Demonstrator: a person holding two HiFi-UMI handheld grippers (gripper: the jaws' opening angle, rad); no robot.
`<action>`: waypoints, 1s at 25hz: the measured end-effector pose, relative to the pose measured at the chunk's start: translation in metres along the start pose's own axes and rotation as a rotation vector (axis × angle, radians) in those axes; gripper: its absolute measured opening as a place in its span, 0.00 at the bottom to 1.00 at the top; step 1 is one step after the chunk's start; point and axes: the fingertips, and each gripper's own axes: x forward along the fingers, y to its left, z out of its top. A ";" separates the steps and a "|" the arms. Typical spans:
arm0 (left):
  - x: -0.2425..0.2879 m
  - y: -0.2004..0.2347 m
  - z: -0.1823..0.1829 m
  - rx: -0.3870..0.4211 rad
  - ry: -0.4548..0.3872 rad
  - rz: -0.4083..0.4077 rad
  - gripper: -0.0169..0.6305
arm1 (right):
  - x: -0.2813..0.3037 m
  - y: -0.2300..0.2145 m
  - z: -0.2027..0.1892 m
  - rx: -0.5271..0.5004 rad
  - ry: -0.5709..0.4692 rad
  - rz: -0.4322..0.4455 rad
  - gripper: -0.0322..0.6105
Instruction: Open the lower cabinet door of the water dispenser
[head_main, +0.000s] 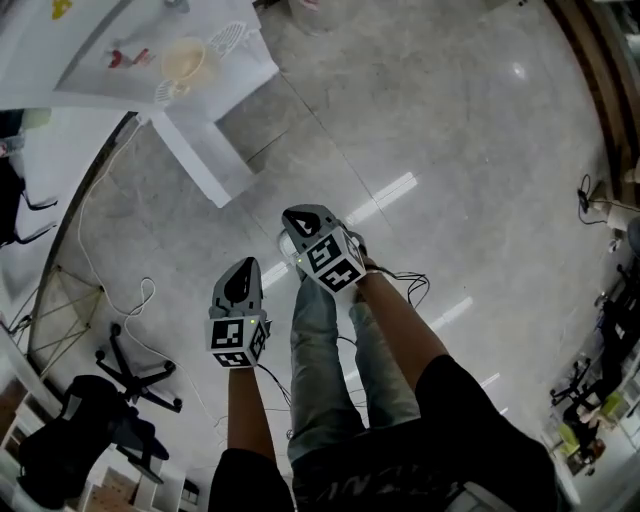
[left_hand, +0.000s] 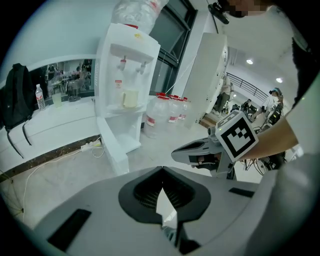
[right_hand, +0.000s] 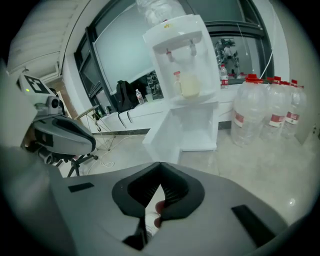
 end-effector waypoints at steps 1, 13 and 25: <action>-0.003 -0.008 0.008 0.004 -0.013 -0.002 0.05 | -0.013 -0.004 0.005 0.003 -0.013 -0.013 0.07; -0.075 -0.083 0.089 0.039 -0.144 0.022 0.05 | -0.156 -0.005 0.069 0.012 -0.126 -0.102 0.07; -0.178 -0.151 0.150 0.050 -0.268 0.079 0.05 | -0.308 0.024 0.133 -0.001 -0.250 -0.154 0.07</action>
